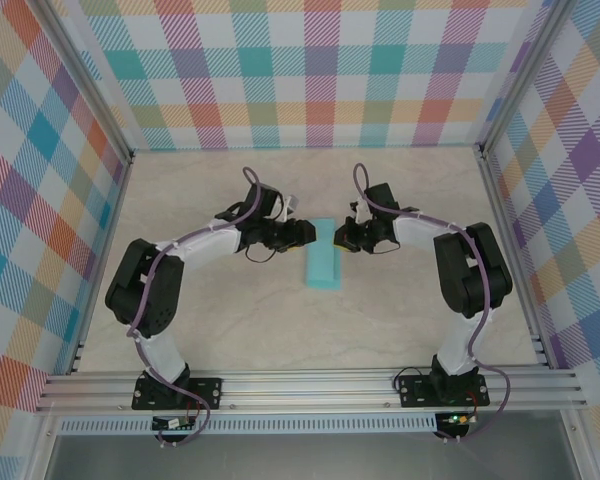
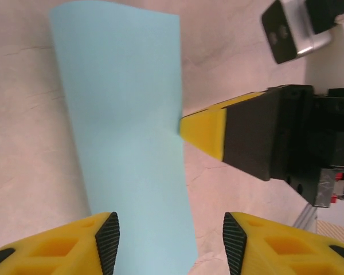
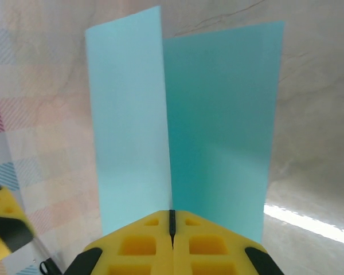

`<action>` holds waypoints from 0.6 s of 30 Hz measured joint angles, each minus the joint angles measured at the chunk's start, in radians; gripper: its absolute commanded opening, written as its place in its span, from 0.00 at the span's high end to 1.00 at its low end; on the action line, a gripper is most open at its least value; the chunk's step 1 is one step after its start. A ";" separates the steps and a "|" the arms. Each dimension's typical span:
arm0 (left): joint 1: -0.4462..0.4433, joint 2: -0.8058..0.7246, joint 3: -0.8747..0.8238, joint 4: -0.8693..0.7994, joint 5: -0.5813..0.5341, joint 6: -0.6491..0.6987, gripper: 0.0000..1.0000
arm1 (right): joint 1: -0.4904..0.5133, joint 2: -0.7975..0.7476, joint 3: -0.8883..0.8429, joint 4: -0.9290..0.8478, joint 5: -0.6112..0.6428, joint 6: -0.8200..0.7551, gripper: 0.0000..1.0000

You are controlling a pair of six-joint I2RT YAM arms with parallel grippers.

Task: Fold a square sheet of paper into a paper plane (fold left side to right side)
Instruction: First fold in half a square sheet of paper at the center of the table.

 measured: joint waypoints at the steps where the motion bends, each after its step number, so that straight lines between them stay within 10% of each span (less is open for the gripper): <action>1: 0.000 0.006 0.000 -0.013 -0.010 0.000 0.45 | 0.000 0.002 0.002 -0.011 0.015 -0.001 0.98; 18: -0.058 0.189 0.070 -0.045 -0.055 -0.041 0.51 | 0.000 0.030 0.009 -0.068 0.080 -0.027 0.97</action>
